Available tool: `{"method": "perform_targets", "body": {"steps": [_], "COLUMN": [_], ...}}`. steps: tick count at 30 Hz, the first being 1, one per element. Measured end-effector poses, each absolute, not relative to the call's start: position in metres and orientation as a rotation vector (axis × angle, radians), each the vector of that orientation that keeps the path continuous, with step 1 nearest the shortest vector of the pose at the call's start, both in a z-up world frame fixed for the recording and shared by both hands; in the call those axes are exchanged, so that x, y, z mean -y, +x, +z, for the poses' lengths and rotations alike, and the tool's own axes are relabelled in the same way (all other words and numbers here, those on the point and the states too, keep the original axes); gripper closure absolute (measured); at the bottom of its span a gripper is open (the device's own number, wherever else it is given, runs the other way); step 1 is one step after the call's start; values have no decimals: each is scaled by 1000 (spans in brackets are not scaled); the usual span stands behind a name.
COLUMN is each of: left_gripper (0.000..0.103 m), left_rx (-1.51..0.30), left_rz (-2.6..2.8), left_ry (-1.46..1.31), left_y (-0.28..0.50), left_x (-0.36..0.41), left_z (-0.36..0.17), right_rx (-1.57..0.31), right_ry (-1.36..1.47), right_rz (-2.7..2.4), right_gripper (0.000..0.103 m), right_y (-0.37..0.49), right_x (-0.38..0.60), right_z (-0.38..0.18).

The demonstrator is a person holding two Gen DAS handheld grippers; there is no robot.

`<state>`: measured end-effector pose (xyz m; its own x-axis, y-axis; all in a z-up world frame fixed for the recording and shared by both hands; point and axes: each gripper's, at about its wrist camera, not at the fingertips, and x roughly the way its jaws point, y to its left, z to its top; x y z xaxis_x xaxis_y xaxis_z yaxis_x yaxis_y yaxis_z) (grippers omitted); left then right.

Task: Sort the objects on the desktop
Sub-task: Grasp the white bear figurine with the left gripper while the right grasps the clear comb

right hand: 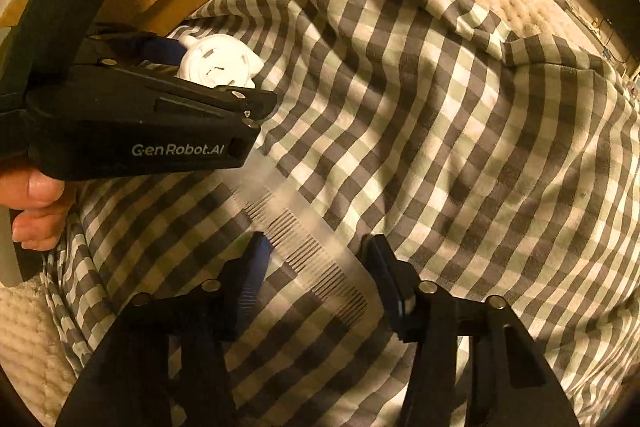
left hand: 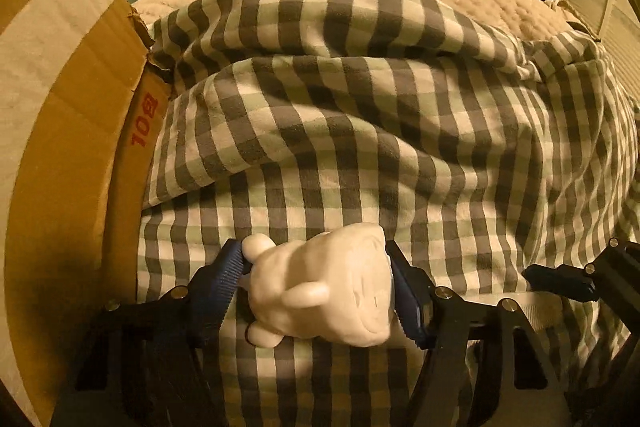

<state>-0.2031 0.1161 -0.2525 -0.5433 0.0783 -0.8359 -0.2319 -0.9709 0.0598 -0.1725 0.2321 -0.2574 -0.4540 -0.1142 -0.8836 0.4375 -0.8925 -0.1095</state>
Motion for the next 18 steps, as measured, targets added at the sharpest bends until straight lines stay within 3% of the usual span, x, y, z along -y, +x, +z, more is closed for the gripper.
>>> {"method": "perform_targets", "body": {"steps": [5, 18], "left_gripper": [32, 32], "left_rx": [-237, -242], "left_rz": [2616, 2687], "left_ry": [-1371, -1233], "left_y": [-189, -158], "left_x": [-115, -109], "left_z": [-243, -199], "right_rx": [-442, -342], "right_ry": [1412, 1437], "right_rz": [-2407, -2545], "right_gripper": [68, 79], "right_y": [-169, -159], "right_x": [-236, -260], "right_z": [-251, -227]}}
